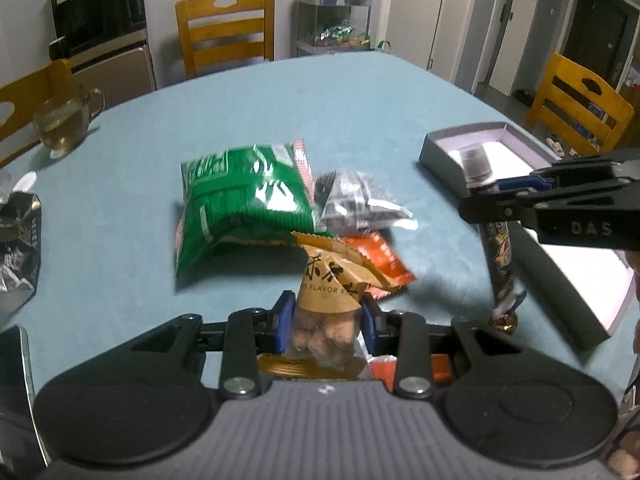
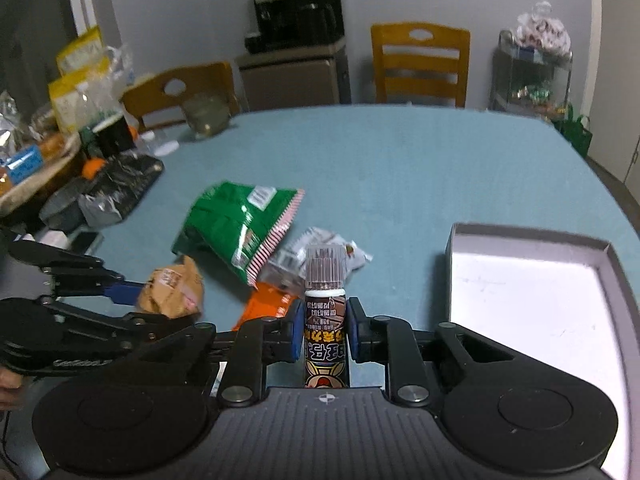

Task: Organize snacks
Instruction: 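Carry the peanut bag and chocolate tube over the white tray with both tools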

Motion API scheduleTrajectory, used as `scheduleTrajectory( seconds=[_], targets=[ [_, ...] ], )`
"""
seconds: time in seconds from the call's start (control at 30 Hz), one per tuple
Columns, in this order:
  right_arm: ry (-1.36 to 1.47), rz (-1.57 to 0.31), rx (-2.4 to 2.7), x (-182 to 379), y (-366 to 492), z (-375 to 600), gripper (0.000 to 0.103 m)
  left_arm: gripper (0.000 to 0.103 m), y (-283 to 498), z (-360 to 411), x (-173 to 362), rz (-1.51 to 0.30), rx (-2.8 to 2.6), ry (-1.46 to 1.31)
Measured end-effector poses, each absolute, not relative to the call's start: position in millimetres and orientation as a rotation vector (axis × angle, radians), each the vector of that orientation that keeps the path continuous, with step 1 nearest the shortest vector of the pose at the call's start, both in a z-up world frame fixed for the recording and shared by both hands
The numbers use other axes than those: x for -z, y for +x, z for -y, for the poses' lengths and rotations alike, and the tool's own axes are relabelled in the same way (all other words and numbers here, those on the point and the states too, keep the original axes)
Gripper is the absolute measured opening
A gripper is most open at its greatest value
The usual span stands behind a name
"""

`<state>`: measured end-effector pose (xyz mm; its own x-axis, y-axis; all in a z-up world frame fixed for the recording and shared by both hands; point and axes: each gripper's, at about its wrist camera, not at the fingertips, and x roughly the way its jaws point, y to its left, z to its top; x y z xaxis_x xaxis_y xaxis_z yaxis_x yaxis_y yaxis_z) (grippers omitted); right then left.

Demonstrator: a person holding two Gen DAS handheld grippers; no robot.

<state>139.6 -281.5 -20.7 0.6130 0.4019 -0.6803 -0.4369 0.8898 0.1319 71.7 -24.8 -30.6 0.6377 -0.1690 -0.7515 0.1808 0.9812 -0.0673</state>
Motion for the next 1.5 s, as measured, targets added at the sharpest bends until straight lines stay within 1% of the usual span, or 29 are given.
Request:
scheduleTrajectory(
  seconds=[0.6,1.0,1.5],
  targets=[
    [-0.009,-0.650,-0.454,-19,125,302,0.023,0.031,77,60,-6,-0.782,0.248,0.033],
    [0.015,-0.634,-0.353,-24,117,335,0.023,0.031,85,101,-17,-0.763,0.346,0.064],
    [0.038,-0.661,-0.190,-19,89,386,0.023,0.031,93,172,-16,-0.762,0.540,0.103]
  ],
)
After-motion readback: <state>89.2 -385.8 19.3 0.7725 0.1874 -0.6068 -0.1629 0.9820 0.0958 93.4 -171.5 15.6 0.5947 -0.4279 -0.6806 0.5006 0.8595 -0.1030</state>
